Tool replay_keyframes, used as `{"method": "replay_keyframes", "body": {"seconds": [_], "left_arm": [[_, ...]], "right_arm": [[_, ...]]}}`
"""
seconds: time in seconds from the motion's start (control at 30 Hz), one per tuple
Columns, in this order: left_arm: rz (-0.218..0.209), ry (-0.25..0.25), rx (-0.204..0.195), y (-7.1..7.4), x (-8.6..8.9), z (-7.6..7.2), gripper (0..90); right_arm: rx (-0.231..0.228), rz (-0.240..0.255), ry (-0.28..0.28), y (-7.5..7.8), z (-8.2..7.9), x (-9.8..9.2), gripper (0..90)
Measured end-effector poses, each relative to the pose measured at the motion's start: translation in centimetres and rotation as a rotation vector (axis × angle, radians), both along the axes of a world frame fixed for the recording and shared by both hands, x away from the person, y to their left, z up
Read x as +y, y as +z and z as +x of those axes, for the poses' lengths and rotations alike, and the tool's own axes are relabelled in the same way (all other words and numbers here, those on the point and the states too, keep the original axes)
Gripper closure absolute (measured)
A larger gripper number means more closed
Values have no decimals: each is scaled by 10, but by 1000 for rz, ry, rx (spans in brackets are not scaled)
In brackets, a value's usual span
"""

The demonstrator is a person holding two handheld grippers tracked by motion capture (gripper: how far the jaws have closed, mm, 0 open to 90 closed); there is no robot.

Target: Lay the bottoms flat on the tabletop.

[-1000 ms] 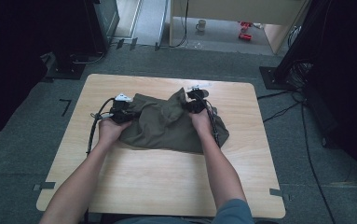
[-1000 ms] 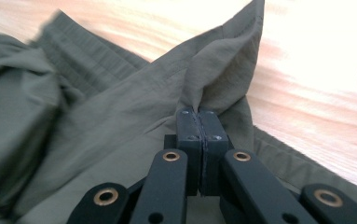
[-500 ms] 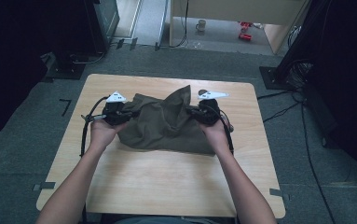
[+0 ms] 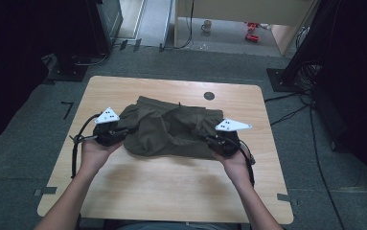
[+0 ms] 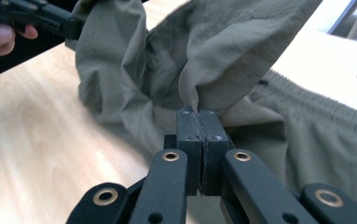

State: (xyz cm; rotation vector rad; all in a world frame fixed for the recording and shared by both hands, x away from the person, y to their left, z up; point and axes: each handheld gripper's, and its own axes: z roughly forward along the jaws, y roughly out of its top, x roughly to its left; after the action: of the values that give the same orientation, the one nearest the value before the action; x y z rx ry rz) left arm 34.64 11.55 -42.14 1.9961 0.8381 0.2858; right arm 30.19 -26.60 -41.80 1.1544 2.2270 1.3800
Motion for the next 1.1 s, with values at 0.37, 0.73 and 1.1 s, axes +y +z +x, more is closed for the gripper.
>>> {"method": "replay_keyframes", "body": {"seconds": [0.37,0.73,1.1], "left_arm": [[-4,-14,83,-14,8,-48,895],[-2,-75,170,-25,4,-85,865],[-100,-35,108,-6,20,-85,621]], "right_arm": [[15,-37,27,-28,-64,-3,888],[34,-71,64,-48,-117,-2,797],[-93,-22,31,-13,-107,-15,664]]}}
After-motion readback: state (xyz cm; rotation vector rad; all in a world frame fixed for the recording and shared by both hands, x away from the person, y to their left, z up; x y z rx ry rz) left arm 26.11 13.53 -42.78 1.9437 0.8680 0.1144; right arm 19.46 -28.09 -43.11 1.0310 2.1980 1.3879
